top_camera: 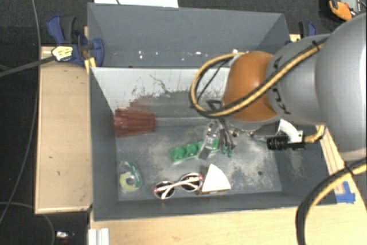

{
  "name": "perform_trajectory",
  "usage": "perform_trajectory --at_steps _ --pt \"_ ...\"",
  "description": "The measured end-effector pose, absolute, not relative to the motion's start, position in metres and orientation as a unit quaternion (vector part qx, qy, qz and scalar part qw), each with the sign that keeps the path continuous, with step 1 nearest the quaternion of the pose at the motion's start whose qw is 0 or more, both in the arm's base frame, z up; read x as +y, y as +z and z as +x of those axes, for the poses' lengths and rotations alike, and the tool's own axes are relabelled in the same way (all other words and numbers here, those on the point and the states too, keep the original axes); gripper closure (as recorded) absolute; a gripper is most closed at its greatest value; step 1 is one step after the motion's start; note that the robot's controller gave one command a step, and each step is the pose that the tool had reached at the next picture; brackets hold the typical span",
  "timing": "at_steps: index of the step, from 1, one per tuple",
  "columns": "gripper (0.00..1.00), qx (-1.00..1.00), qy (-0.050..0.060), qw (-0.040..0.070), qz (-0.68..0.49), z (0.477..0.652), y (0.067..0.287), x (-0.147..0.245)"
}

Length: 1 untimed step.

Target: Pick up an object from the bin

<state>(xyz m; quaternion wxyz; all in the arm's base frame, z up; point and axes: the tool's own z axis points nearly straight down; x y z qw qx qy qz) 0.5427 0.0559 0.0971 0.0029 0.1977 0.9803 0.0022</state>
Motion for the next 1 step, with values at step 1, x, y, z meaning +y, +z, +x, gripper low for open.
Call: perform_trajectory --at_steps 1 --pt "0.0 0.98 0.002 0.003 0.198 0.5427 0.0971 0.0559"
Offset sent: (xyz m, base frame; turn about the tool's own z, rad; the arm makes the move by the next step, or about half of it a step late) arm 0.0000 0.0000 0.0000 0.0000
